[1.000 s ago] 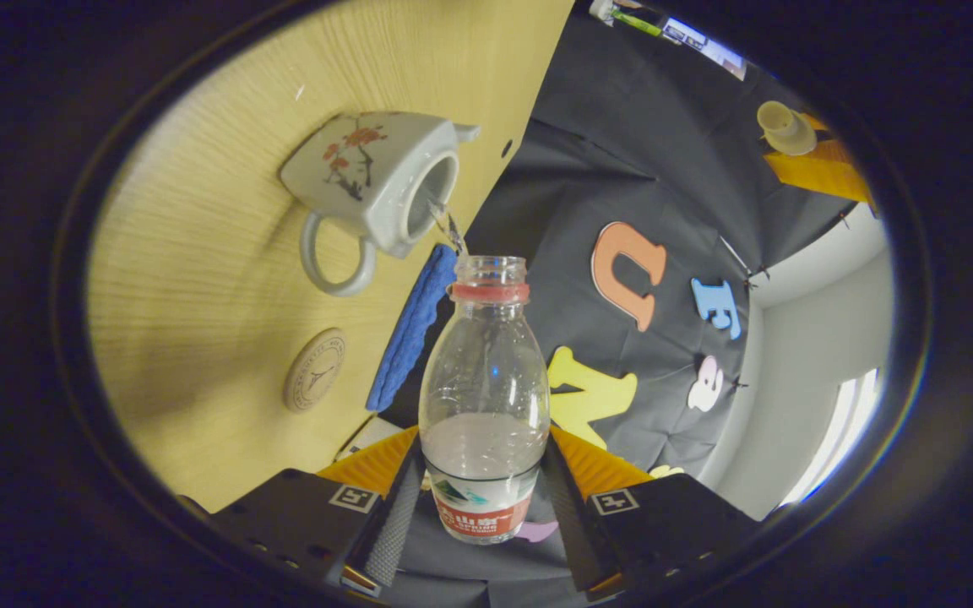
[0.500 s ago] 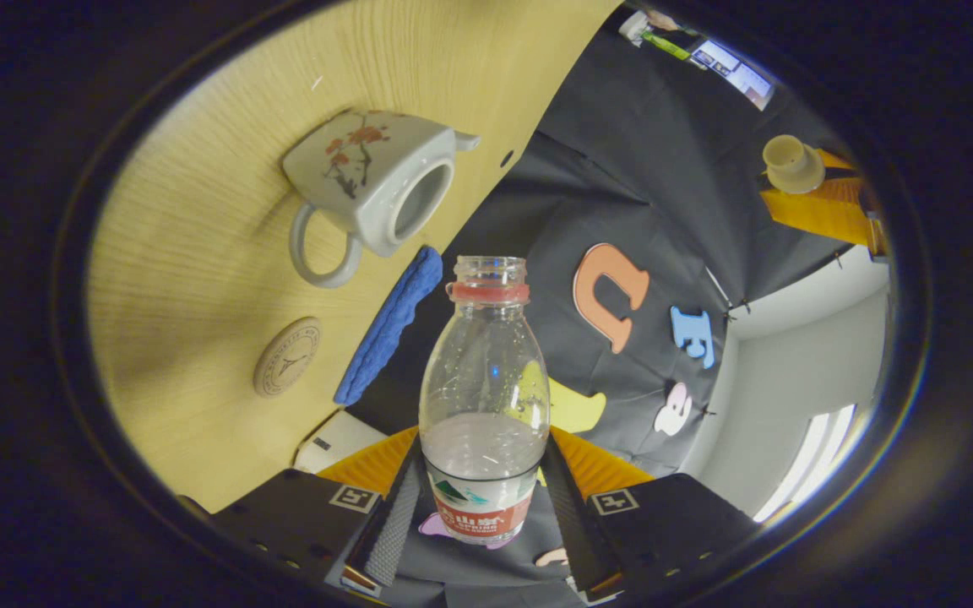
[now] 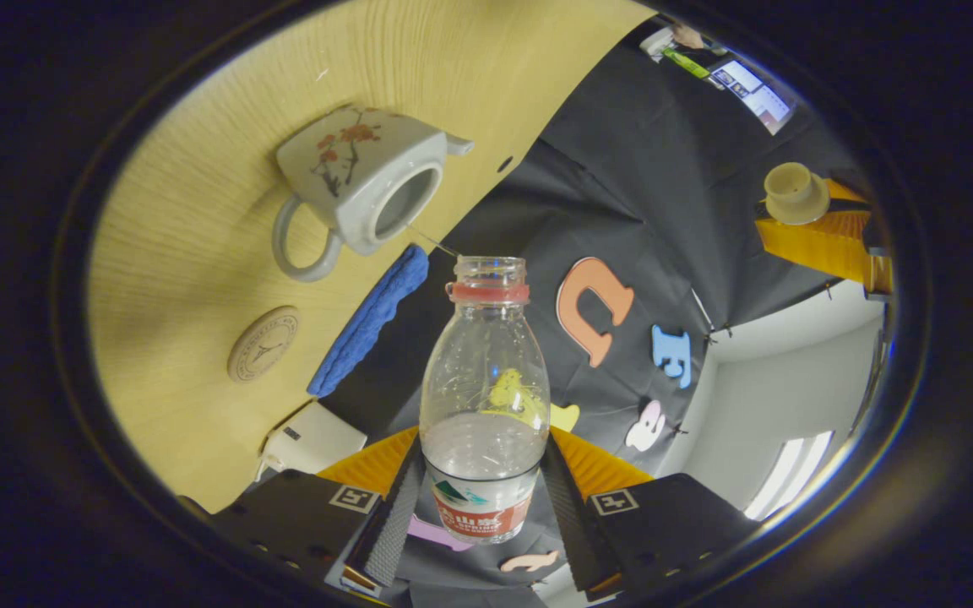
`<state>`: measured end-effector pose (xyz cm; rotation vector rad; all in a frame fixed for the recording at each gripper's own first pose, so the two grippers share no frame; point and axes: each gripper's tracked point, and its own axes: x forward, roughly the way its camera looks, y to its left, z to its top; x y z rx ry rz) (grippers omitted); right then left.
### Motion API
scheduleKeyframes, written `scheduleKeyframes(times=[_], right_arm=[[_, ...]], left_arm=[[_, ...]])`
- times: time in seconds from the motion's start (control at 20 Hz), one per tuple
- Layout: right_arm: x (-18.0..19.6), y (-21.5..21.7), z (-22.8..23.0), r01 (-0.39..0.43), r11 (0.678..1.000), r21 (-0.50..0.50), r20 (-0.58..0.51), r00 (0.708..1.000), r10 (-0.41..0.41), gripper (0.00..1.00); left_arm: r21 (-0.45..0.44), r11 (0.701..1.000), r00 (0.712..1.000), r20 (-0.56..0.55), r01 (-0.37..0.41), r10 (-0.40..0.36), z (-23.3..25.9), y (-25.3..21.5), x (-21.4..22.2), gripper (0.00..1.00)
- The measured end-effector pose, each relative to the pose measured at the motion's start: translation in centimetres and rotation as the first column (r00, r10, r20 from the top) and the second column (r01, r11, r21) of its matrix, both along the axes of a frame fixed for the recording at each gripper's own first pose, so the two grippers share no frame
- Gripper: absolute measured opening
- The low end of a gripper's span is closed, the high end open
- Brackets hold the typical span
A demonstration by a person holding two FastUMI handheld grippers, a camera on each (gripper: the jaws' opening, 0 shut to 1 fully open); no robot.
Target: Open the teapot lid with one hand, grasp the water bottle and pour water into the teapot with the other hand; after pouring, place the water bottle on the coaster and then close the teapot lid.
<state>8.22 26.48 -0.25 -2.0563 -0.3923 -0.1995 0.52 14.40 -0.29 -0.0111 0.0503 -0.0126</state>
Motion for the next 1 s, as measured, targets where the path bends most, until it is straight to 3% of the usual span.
scheduleKeyframes(times=[0.4,0.65,0.85,1.0], right_arm=[[0.0,0.2,0.3,-0.008,1.000,0.001,0.018,1.000,0.008,0.75],[0.1,-0.6,-1.0,-0.009,0.987,0.159,-0.061,0.998,0.019,0.78],[0.2,-1.8,-2.9,0.015,0.939,0.344,-0.159,0.986,0.043,0.78],[0.4,-2.7,-4.2,0.041,0.862,0.505,-0.217,0.973,0.081,0.75]], left_arm=[[0.004,1.000,1.000,0.010,0.016,-0.016,0.3,-0.5,-0.2,0.06],[-0.005,1.000,1.000,0.024,0.014,-0.014,0.8,-0.4,-0.6,0.06],[-0.010,1.000,0.999,0.046,0.009,-0.009,1.5,-0.2,-0.9,0.06],[-0.022,1.000,0.998,0.064,0.002,-0.001,2.0,0.0,-1.0,0.06]])
